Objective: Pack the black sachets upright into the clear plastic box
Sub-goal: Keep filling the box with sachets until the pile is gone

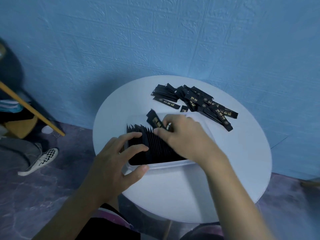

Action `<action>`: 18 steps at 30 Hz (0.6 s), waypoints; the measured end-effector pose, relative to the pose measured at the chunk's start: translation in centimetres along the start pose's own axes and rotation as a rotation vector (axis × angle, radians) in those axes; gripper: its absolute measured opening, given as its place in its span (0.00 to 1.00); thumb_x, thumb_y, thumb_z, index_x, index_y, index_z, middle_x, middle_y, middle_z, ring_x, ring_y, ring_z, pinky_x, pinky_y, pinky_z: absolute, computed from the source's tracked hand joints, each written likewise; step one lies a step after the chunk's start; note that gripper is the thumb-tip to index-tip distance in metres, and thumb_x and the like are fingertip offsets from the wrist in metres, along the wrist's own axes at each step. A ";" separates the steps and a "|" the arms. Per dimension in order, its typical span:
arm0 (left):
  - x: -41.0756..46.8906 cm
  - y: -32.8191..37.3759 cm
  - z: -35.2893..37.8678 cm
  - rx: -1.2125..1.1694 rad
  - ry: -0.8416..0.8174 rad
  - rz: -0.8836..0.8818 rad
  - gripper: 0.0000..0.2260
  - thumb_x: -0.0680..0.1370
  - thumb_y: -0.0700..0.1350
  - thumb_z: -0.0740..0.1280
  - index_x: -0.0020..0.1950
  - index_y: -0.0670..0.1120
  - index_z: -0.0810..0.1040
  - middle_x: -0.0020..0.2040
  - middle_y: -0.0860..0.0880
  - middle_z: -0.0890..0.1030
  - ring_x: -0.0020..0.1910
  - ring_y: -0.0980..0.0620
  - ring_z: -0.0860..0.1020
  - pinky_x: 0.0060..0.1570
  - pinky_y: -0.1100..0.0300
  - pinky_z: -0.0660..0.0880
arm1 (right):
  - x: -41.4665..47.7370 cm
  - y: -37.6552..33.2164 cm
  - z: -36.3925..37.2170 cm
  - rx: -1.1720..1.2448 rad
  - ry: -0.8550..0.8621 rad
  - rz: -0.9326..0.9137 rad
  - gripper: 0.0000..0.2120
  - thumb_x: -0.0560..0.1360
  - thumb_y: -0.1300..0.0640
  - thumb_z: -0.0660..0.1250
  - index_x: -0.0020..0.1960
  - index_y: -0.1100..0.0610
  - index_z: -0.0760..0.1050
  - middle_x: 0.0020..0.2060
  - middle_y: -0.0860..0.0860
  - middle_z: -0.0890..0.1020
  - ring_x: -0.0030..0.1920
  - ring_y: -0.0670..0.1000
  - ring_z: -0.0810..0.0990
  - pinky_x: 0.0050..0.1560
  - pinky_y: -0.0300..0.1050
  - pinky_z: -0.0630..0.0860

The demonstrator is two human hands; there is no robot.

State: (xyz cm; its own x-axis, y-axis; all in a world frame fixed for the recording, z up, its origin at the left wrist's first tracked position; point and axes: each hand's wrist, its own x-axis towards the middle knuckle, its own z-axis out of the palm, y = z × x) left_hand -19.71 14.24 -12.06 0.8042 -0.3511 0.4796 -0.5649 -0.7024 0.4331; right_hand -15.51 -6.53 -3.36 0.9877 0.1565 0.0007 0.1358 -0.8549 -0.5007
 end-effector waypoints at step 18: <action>-0.2 -0.3 -0.2 0.020 0.090 0.089 0.22 0.80 0.63 0.61 0.64 0.50 0.82 0.66 0.53 0.77 0.52 0.54 0.74 0.54 0.64 0.70 | 1.7 0.1 1.7 0.530 -0.352 0.019 0.27 0.81 0.53 0.67 0.77 0.54 0.64 0.35 0.53 0.79 0.31 0.47 0.77 0.31 0.40 0.77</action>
State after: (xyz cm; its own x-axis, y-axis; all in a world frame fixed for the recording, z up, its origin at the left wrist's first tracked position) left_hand -19.75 14.68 -12.17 0.7306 -0.3564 0.5824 -0.6290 -0.6833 0.3708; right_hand -13.91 -5.50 -4.91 0.8927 0.3739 -0.2514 -0.0273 -0.5120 -0.8586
